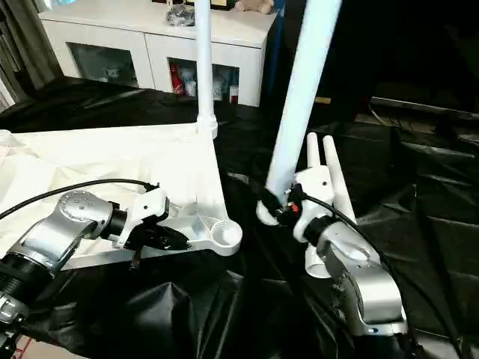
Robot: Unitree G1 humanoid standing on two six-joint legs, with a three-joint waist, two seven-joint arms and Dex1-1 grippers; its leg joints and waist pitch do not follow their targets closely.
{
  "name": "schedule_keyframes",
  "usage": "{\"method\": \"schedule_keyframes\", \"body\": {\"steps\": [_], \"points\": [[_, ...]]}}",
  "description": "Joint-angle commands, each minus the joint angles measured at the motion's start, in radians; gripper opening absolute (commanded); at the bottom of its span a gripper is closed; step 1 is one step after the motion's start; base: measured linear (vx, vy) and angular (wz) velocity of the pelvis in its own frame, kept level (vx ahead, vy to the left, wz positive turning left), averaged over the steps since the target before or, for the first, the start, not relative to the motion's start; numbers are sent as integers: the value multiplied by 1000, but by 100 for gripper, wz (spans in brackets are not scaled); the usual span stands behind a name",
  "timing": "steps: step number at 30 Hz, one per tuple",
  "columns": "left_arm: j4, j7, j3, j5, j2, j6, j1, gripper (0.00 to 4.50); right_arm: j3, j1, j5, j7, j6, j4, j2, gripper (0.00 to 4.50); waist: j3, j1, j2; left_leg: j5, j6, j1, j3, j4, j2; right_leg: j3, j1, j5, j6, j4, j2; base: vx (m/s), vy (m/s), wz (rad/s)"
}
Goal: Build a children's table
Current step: Insert table leg to table base
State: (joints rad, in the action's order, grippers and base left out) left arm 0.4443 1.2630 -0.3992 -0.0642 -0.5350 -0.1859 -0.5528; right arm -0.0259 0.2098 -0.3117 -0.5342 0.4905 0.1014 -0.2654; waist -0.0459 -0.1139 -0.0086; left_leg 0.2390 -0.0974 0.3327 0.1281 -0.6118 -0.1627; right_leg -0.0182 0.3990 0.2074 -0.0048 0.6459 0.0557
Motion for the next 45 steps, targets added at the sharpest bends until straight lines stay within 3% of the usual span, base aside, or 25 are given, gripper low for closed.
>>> {"method": "schedule_keyframes", "body": {"steps": [1,2,4,5,7,8,10,15,18,24,27,35,45], "points": [[9,1,-21,38,-7,2,5,0,-24,30,-25,-34,32,-15,0,190,42,-2,-2,175,-13,14,-3,94,-44,48,-47,328,-145,-102,78,0,0,0],[9,1,-21,38,-7,2,5,0,-24,30,-25,-34,32,-15,0,190,44,-4,2,167,-13,11,-2,94,-44,48,-44,327,-146,-101,79,0,0,0],[-16,-3,-26,38,-2,-5,11,0,-42,66,-27,-57,36,-43,8,190,45,-5,2,146,-15,14,-1,94,-45,48,-45,310,-147,-99,79,0,0,0],[-40,-10,-27,35,3,-11,16,0,-54,91,-23,-68,33,-63,15,190,46,-5,-6,134,-14,14,-1,93,-47,46,-46,299,-155,-94,81,0,0,0],[-55,-15,-26,34,7,-14,20,0,-63,108,-22,-74,31,-75,18,190,48,-4,-3,127,-14,13,5,93,-46,45,-44,264,-163,-93,77,0,0,0],[-66,-34,-18,24,29,-23,24,46,-78,143,-15,-86,27,-105,29,190,47,-2,-17,124,-9,14,10,93,-47,44,-44,250,-163,-93,75,0,0,0],[-58,-53,-9,21,46,-20,23,58,-86,161,-7,-91,22,-127,36,190,47,-8,-7,130,-10,8,15,93,-51,43,-37,265,-165,-94,77,0,0,0],[4,-68,-21,54,54,24,9,90,-100,185,-2,-101,15,-162,51,190,54,-9,-12,61,-12,16,16,91,-50,38,-47,93,-179,-79,75,0,0,0],[19,-64,-21,61,49,23,5,90,-105,191,-1,-104,11,-173,56,190,55,-8,-15,39,-6,18,18,89,-48,38,-50,42,-185,-76,75,0,0,0],[31,-63,-7,61,42,22,-2,90,-110,200,0,-113,1,-195,59,190,47,-5,-16,107,-16,16,17,96,-51,41,-48,197,-161,-92,81,0,0,0],[39,-57,1,53,41,27,-5,62,-111,197,0,-122,-2,-201,59,190,47,-4,-14,113,-18,16,16,98,-52,41,-46,223,-154,-94,81,0,0,0],[44,-26,-1,44,39,20,4,5,-139,179,29,-135,12,-215,37,190,48,-1,-14,104,-20,16,17,97,-52,40,-46,182,-167,-91,79,0,0,0],[19,-60,57,-3,57,24,42,0,-158,170,29,-166,45,-197,9,190,45,-2,-18,119,-11,16,16,101,-55,41,-44,238,-153,-97,82,0,0,0]]}}
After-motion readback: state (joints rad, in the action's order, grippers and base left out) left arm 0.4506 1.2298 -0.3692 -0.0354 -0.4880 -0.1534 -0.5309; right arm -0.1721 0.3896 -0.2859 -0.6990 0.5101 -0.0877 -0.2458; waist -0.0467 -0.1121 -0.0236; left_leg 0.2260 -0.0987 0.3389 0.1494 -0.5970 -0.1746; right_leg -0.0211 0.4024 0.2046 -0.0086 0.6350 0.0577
